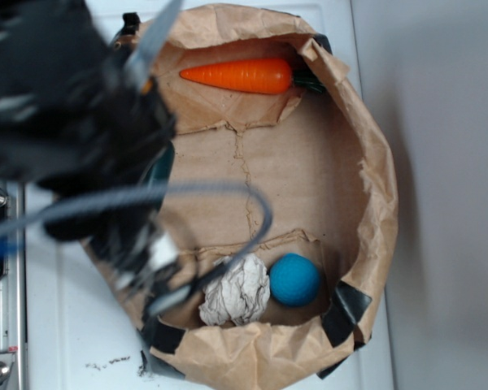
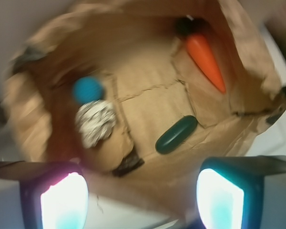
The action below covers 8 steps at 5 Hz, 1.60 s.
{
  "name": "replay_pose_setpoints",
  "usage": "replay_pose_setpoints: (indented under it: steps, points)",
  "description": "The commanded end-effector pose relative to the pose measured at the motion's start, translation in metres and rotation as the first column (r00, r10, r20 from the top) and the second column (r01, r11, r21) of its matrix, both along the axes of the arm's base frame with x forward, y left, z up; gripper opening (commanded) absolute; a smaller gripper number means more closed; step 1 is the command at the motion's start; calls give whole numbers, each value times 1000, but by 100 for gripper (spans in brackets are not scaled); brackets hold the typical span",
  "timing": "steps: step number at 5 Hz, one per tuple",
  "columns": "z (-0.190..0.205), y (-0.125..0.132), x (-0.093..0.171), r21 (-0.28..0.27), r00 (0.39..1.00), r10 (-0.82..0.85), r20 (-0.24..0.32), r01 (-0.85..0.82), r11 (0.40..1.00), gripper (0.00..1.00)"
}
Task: Grab the plastic pickle.
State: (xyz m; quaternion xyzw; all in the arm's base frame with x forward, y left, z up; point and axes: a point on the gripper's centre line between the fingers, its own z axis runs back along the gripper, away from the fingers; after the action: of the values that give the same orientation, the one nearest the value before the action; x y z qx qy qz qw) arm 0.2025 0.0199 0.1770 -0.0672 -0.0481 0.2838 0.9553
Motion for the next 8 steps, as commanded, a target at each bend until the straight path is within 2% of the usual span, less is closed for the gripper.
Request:
replay_pose_setpoints:
  steps: [1, 5, 6, 7, 8]
  points:
    - [-31, 28, 8, -54, 940, 324, -102, -331, 942, 100]
    - [-31, 28, 8, -54, 940, 324, -102, -331, 942, 100]
    - [-48, 35, 32, -17, 913, 398, -90, -401, 916, 100]
    - [-56, 37, 53, -16, 919, 391, -53, -393, 920, 100]
    - [-67, 35, 62, -8, 904, 426, -41, -426, 904, 100]
